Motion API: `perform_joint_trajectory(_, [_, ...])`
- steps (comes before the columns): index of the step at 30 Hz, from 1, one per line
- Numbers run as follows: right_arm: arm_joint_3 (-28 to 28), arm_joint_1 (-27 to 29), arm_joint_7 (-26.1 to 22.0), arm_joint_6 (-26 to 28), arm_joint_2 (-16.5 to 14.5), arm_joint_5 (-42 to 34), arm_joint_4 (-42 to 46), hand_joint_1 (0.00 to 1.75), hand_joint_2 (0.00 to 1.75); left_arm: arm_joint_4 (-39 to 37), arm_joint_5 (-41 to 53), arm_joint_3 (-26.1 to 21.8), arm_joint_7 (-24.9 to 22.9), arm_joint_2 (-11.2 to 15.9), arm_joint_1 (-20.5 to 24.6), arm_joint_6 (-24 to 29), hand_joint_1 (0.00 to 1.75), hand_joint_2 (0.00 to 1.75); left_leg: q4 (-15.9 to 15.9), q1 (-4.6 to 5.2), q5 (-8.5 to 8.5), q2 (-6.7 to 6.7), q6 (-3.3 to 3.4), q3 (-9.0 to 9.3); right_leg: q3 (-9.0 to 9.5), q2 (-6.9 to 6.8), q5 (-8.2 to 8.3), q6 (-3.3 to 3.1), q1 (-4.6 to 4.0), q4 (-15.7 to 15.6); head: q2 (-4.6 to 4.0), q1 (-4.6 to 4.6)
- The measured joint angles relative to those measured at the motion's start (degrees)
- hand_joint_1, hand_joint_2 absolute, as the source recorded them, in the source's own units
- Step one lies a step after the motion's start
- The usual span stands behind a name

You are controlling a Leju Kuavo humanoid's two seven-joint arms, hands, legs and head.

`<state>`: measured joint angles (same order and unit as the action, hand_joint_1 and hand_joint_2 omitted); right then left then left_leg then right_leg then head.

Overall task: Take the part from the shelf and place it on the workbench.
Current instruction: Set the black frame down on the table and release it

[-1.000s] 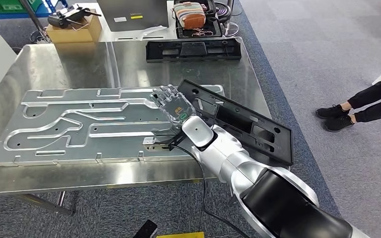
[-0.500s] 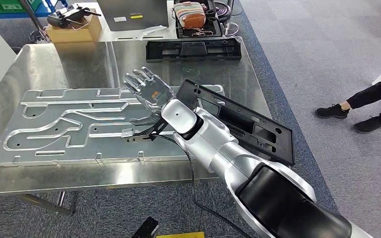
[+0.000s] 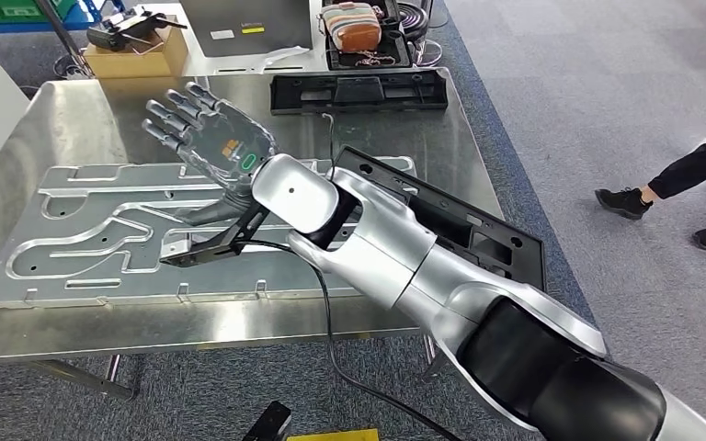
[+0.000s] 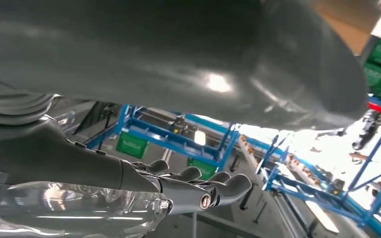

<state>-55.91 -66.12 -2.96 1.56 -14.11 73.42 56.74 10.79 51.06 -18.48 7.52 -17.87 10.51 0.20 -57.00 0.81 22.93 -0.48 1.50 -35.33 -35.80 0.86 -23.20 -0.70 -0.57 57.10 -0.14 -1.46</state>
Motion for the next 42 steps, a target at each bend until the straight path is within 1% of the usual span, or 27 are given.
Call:
perform_joint_trajectory(5, [-4.12, -0.03, -0.52, -2.67, 1.93, -3.39, 6.26, 0.00, 0.00, 0.01, -0.60, 0.78, -0.05, 0.05, -0.12, 0.52, 0.00, 0.00, 0.00, 0.00, 0.00, 0.01, 0.00, 0.00, -0.01, 0.01, 0.00, 0.00, 0.00, 0.00, 0.01, 0.00])
perform_joint_trajectory(12, [-9.09, 0.10, 0.50, -3.40, 3.92, -4.39, 12.90, 0.00, 0.00, 0.01, -2.13, 1.21, -1.19, 0.15, -0.36, 2.01, 0.00, 0.00, -0.16, 0.14, 0.20, 0.01, 0.20, -0.06, -0.01, 0.00, -0.04, 0.18, 0.13, -0.07, 0.01, 0.00])
perform_joint_trajectory(16, [-10.12, 0.08, 0.58, -3.47, 4.33, -4.46, 14.24, 0.00, 0.00, 0.01, -2.27, 1.21, -1.35, 0.19, -0.50, 2.05, 0.00, 0.00, -0.22, 0.24, 0.27, 0.01, 0.47, -0.05, 0.07, -0.01, 0.01, 0.48, 0.23, -0.12, 0.01, 0.00])
perform_joint_trajectory(18, [-10.39, 0.02, 0.58, -3.49, 4.43, -4.49, 14.70, 0.00, 0.00, 0.01, -2.28, 1.22, -1.36, 0.16, -0.52, 2.05, 0.00, 0.00, 0.22, -0.04, 0.03, 0.09, 0.79, 0.27, -0.05, -0.07, -0.47, 0.80, 0.17, 0.39, 0.01, 0.00])
perform_joint_trajectory(19, [-10.46, -0.04, 0.59, -3.50, 4.48, -4.51, 14.89, 0.00, 0.00, 0.01, -2.28, 1.23, -1.36, 0.14, -0.53, 2.06, 0.00, 0.00, 0.45, -0.19, -0.09, 0.15, 0.97, 0.46, -0.60, -0.13, -1.49, 1.02, 0.18, 1.80, 0.01, 0.00])
perform_joint_trajectory(20, [-10.49, -0.08, 0.61, -3.51, 4.55, -4.53, 15.03, 0.00, 0.00, 0.01, -2.29, 1.24, -1.36, 0.13, -0.53, 2.05, 0.00, 0.00, 0.64, -0.34, -0.18, 0.21, 1.12, 0.63, -1.73, -0.20, -3.09, 1.25, 0.26, 4.41, 0.00, -0.01])
perform_joint_trajectory(22, [-10.65, -0.07, 0.64, -3.53, 4.81, -4.56, 15.19, 0.00, 0.00, 0.01, -2.30, 1.25, -1.36, 0.13, -0.56, 2.06, 0.00, 0.00, 0.57, -0.34, -0.14, 0.24, 1.23, 0.66, -5.39, -0.30, -6.93, 1.61, 0.60, 12.25, 0.00, 0.00])
perform_joint_trajectory(23, [-10.79, 0.00, 0.64, -3.54, 5.00, -4.58, 15.22, 0.00, 0.00, 0.01, -2.30, 1.25, -1.36, 0.14, -0.59, 2.05, 0.00, 0.00, 0.49, -0.34, -0.09, 0.23, 1.22, 0.64, -7.04, -0.35, -8.04, 1.74, 0.77, 15.55, 0.00, 0.00])
perform_joint_trajectory(24, [-10.96, 0.06, 0.64, -3.54, 5.16, -4.59, 15.23, 0.00, 0.00, 0.01, -2.30, 1.25, -1.36, 0.14, -0.62, 2.06, 0.00, 0.00, 0.38, -0.34, -0.01, 0.20, 1.18, 0.63, -7.83, -0.41, -8.12, 1.82, 0.90, 17.05, 0.00, 0.00])
perform_joint_trajectory(25, [-11.12, 0.09, 0.64, -3.55, 5.29, -4.59, 15.25, 0.00, 0.00, 0.01, -2.30, 1.25, -1.36, 0.15, -0.64, 2.05, 0.00, 0.00, 0.25, -0.34, 0.10, 0.16, 1.09, 0.65, -7.39, -0.48, -7.04, 1.83, 1.01, 16.08, 0.00, 0.00])
perform_joint_trajectory(26, [-11.25, 0.09, 0.64, -3.55, 5.34, -4.60, 15.31, 0.00, 0.00, 0.02, -2.30, 1.25, -1.36, 0.15, -0.66, 2.06, 0.00, 0.00, 0.07, -0.35, 0.25, 0.11, 0.95, 0.70, -5.81, -0.54, -5.15, 1.75, 1.10, 12.88, 0.01, 0.00])
perform_joint_trajectory(27, [-11.34, 0.05, 0.64, -3.55, 5.37, -4.60, 15.41, 0.00, 0.00, 0.02, -2.30, 1.25, -1.36, 0.15, -0.67, 2.06, 0.00, 0.00, -0.17, -0.35, 0.40, 0.08, 0.77, 0.72, -3.66, -0.58, -3.23, 1.58, 1.14, 8.50, 0.01, 0.00])
perform_joint_trajectory(28, [-11.39, 0.02, 0.64, -3.55, 5.37, -4.60, 15.52, 0.00, 0.00, 0.03, -2.31, 1.25, -1.36, 0.15, -0.66, 2.06, 0.00, 0.00, -0.46, -0.27, 0.55, 0.06, 0.55, 0.66, -1.80, -0.57, -1.71, 1.36, 1.05, 4.78, 0.01, 0.00])
perform_joint_trajectory(29, [-11.42, -0.02, 0.64, -3.54, 5.38, -4.64, 15.61, 0.00, 0.00, 0.03, -2.41, 1.26, -1.36, 0.15, -0.68, 2.06, 0.00, 0.00, -0.69, -0.24, 0.65, 0.05, 0.30, 0.56, -0.61, -0.55, -0.90, 1.12, 0.95, 2.37, 0.01, 0.00])
perform_joint_trajectory(30, [-11.44, -0.06, 0.62, -3.53, 5.43, -4.71, 15.67, 0.00, 0.00, 0.03, -2.56, 1.26, -1.38, 0.15, -0.70, 2.05, 0.00, 0.00, -0.86, -0.25, 0.69, 0.06, 0.03, 0.44, -0.15, -0.49, -0.68, 0.88, 0.80, 1.35, 0.00, 0.00])
perform_joint_trajectory(31, [-11.48, -0.09, 0.60, -3.51, 5.48, -4.81, 15.69, 0.00, 0.00, 0.03, -2.74, 1.26, -1.41, 0.15, -0.71, 2.05, 0.00, 0.00, -0.92, -0.27, 0.67, 0.06, -0.29, 0.36, -0.19, -0.44, -0.60, 0.65, 0.63, 1.40, 0.00, -0.01])
perform_joint_trajectory(32, [-11.50, -0.12, 0.56, -3.47, 5.54, -4.97, 15.70, 0.00, 0.00, 0.03, -3.00, 1.26, -1.45, 0.17, -0.73, 2.05, 0.00, 0.00, -0.93, -0.29, 0.68, 0.06, -0.61, 0.32, -0.21, -0.44, -0.51, 0.36, 0.69, 1.25, 0.00, -0.01])
perform_joint_trajectory(33, [-11.54, -0.15, 0.52, -3.42, 5.57, -5.15, 15.71, 0.00, 0.00, 0.03, -3.22, 1.25, -1.48, 0.20, -0.74, 2.04, 0.00, 0.00, -1.14, -0.34, 1.03, 0.07, -0.96, 0.22, -0.19, -0.51, -0.33, 0.05, 0.76, 1.02, 0.00, -0.01])
perform_joint_trajectory(34, [-11.59, -0.20, 0.49, -3.36, 5.58, -5.33, 15.71, 0.00, 0.00, 0.03, -3.42, 1.25, -1.50, 0.23, -0.76, 2.04, 0.00, 0.00, -2.08, -0.38, 2.02, 0.08, -1.31, -0.09, -0.17, -0.63, -0.10, -0.29, 0.90, 0.77, 0.00, -0.01])
perform_joint_trajectory(35, [-11.66, -0.23, 0.47, -3.29, 5.58, -5.54, 15.71, 0.00, 0.00, 0.03, -3.63, 1.25, -1.51, 0.27, -0.78, 2.04, 0.00, 0.00, -4.09, -0.47, 3.68, 0.09, -1.64, -0.79, -0.20, -0.75, 0.13, -0.59, 1.06, 0.54, 0.00, -0.01])
perform_joint_trajectory(36, [-11.78, -0.25, 0.46, -3.23, 5.58, -5.69, 15.71, 0.00, 0.00, 0.03, -3.78, 1.25, -1.51, 0.29, -0.81, 2.04, 0.00, 0.00, -7.35, -0.71, 5.94, 0.12, -1.96, -1.93, -0.33, -0.86, 0.33, -0.80, 1.08, 0.47, 0.00, -0.02])
perform_joint_trajectory(37, [-11.96, -0.25, 0.46, -3.17, 5.59, -5.84, 15.69, 0.00, 0.00, 0.03, -3.91, 1.25, -1.51, 0.31, -0.84, 2.04, 0.00, 0.00, -11.30, -0.90, 8.24, 0.15, -2.26, -3.28, -0.57, -0.92, 0.51, -0.91, 1.09, 0.48, 0.00, -0.02])
perform_joint_trajectory(38, [-12.19, -0.20, 0.46, -3.14, 5.59, -5.99, 15.68, 0.00, 0.00, 0.03, -4.01, 1.25, -1.51, 0.32, -0.88, 2.01, 0.00, 0.00, -14.83, -1.11, 9.92, 0.15, -2.51, -4.43, -0.87, -0.97, 0.71, -0.93, 1.08, 0.52, 0.01, -0.02])
perform_joint_trajectory(39, [-12.45, -0.16, 0.48, -3.11, 5.59, -6.12, 15.67, 0.00, 0.00, 0.03, -4.05, 1.25, -1.52, 0.33, -0.93, 1.96, 0.00, 0.00, -16.86, -1.30, 10.68, 0.15, -2.72, -4.88, -1.20, -1.00, 0.95, -0.88, 1.09, 0.58, 0.00, -0.02])
perform_joint_trajectory(40, [-12.71, -0.12, 0.51, -3.08, 5.60, -6.25, 15.64, 0.00, 0.00, 0.04, -4.09, 1.25, -1.54, 0.34, -0.97, 1.89, 0.00, 0.00, -16.61, -1.47, 10.33, 0.16, -2.88, -4.25, -1.53, -1.00, 1.18, -0.77, 1.13, 0.67, 0.01, -0.02])
perform_joint_trajectory(41, [-12.95, -0.09, 0.56, -3.03, 5.60, -6.36, 15.60, 0.00, 0.00, 0.05, -4.12, 1.25, -1.57, 0.34, -1.00, 1.81, 0.00, 0.00, -14.12, -1.64, 9.10, 0.17, -2.99, -2.52, -1.85, -0.98, 1.39, -0.61, 1.19, 0.80, 0.01, -0.02])
perform_joint_trajectory(42, [-13.16, -0.08, 0.62, -2.95, 5.60, -6.44, 15.54, 0.00, 0.00, 0.09, -4.17, 1.25, -1.62, 0.34, -1.00, 1.77, 0.00, 0.00, -9.93, -1.80, 7.55, 0.17, -3.07, 0.07, -2.13, -0.97, 1.58, -0.41, 1.25, 1.00, 0.00, -0.02])
